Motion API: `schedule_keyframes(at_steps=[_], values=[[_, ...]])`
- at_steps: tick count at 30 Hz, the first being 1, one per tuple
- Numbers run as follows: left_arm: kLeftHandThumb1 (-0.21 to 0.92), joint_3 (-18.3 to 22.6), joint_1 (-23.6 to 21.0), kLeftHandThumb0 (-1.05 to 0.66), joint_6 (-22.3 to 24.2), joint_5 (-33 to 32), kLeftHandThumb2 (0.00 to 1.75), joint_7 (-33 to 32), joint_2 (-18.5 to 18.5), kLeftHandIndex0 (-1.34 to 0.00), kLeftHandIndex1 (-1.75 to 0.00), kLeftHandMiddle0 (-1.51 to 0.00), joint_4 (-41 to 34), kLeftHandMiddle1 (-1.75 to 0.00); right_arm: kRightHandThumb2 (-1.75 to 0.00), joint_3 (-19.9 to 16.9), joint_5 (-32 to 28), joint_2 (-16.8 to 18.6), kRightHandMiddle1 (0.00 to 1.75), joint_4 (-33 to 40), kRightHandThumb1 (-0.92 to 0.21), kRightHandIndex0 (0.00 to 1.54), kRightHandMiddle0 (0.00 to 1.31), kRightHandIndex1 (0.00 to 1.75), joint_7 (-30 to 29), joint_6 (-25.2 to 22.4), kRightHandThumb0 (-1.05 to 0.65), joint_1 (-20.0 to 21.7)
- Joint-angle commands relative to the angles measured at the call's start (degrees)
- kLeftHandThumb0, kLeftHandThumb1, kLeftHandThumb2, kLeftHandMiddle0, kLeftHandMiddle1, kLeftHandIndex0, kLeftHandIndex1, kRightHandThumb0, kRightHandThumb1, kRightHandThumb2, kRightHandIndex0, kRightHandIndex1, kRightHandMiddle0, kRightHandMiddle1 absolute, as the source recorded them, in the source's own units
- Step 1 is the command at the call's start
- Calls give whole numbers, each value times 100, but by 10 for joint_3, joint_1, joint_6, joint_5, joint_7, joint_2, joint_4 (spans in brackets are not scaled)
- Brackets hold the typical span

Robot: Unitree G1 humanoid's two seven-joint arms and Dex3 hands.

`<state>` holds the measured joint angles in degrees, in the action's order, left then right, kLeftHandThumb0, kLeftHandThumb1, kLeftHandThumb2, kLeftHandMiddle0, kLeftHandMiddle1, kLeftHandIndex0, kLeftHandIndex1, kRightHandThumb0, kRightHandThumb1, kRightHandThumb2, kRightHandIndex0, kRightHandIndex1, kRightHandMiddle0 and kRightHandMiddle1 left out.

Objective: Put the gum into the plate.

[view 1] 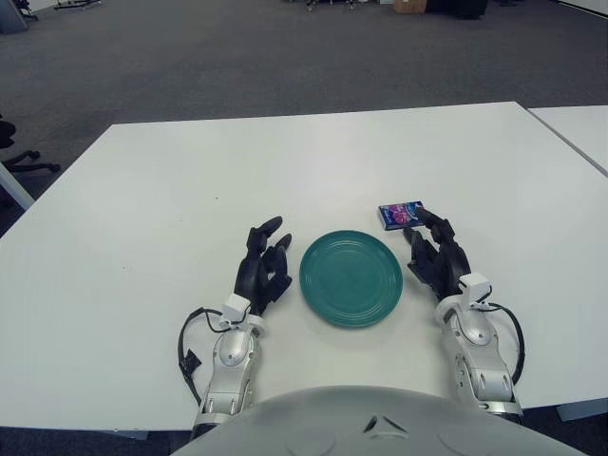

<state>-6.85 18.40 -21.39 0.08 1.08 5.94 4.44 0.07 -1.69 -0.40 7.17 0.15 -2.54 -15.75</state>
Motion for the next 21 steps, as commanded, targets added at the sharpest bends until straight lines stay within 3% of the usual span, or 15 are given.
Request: schedule_keyframes(at_steps=[1,13,18,21], values=[[92,4,-2,-72,7,-6,76,2,-3,0,-84,-45,-4,-26,-83,2,2,3,63,-22,-92,38,0,1,-1,-26,-71,-11],[92,4,-3,-71,3,-4,75,0,-2,0,-84,-45,-1,-26,-84,1,7,0,66,-14,-92,39,0,1,-4,-17,-71,-15],[92,3,-5,-72,1,-3,75,-2,-1,0,-84,-45,3,-26,-80,-4,32,-1,68,40,-92,38,0,1,-30,6,-68,-7],[92,3,-9,-72,1,-3,75,-2,1,0,-84,-45,6,-26,-77,-8,76,-11,70,60,-92,38,0,0,-57,53,-66,-2]])
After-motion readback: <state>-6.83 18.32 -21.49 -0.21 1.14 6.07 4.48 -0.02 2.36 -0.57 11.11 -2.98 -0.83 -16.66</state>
